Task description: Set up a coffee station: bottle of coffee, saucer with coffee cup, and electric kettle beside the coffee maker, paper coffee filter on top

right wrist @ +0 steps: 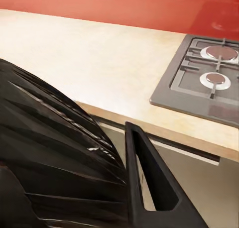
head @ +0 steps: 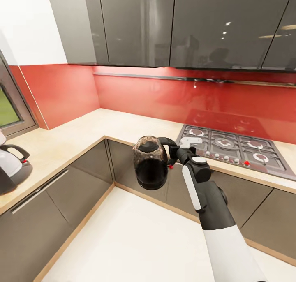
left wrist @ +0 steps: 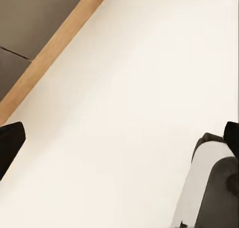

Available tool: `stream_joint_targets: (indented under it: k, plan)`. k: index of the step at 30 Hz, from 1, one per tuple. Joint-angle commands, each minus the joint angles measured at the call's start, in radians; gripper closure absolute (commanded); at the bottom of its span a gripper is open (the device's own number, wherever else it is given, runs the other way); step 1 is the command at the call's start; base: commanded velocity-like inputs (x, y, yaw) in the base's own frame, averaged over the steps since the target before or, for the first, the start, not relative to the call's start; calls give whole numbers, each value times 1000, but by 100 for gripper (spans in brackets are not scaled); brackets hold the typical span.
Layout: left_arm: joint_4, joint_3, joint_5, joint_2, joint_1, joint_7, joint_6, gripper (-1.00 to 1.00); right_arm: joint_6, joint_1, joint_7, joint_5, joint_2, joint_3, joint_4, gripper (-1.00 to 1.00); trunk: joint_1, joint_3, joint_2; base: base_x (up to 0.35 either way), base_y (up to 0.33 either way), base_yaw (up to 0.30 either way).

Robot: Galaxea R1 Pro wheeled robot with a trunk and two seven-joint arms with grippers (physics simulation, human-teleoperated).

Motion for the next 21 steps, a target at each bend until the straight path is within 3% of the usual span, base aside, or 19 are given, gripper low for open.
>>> stream_joint_targets:
  k: [1, 3, 7, 8, 21]
  plan:
    - [-22, -9, 0, 11, -1, -4, -9, -100, 4, -1, -6, -4, 0, 1, -1, 100, 0, -3, -2, 0, 0, 183]
    - [-55, -9, -7, 31, -1, -69, -14, -100, 4, -1, -6, -4, 0, 1, -1, 100, 0, -5, -2, 0, 0, 183]
    - [-77, -5, -14, 79, -2, -263, -15, -100, 4, -1, -7, -4, 0, 1, -1, 100, 0, -10, -2, 0, 0, 183]
    - [-78, -4, -15, 83, -2, -280, -16, -100, 4, -1, -7, -4, 0, 1, -1, 100, 0, -11, -2, 0, 0, 183]
    - [-68, -11, -16, 84, 2, -303, -15, -100, 4, -1, -7, -3, 0, 0, -1, 100, 0, -24, -2, 0, 0, 183]
